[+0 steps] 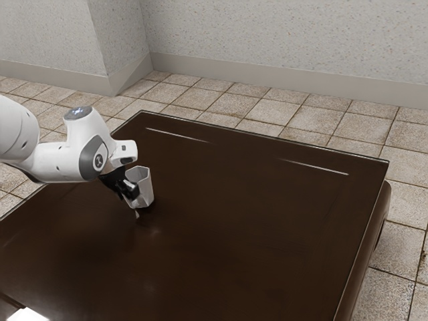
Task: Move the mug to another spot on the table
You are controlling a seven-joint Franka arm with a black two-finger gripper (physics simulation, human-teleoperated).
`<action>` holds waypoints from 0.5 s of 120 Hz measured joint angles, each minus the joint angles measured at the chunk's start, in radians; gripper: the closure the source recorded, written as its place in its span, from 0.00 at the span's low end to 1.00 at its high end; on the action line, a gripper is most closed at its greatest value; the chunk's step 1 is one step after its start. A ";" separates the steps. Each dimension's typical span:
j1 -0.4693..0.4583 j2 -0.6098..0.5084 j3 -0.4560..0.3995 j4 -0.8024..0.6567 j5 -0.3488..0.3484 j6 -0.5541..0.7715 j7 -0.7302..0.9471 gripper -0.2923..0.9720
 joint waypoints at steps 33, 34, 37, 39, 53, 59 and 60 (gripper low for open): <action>-0.003 -0.006 0.000 -0.010 -0.004 0.035 0.013 0.67; -0.003 -0.007 0.000 -0.012 -0.004 0.038 0.014 0.67; -0.004 -0.011 -0.001 -0.018 -0.005 0.048 0.017 0.68; -0.004 -0.016 -0.001 -0.022 -0.005 0.055 0.020 0.68; -0.006 -0.081 -0.009 -0.073 -0.006 0.109 0.041 0.69; -0.005 -0.116 -0.017 -0.100 -0.012 0.137 0.051 0.71; -0.006 -0.121 -0.019 -0.104 -0.014 0.142 0.053 0.71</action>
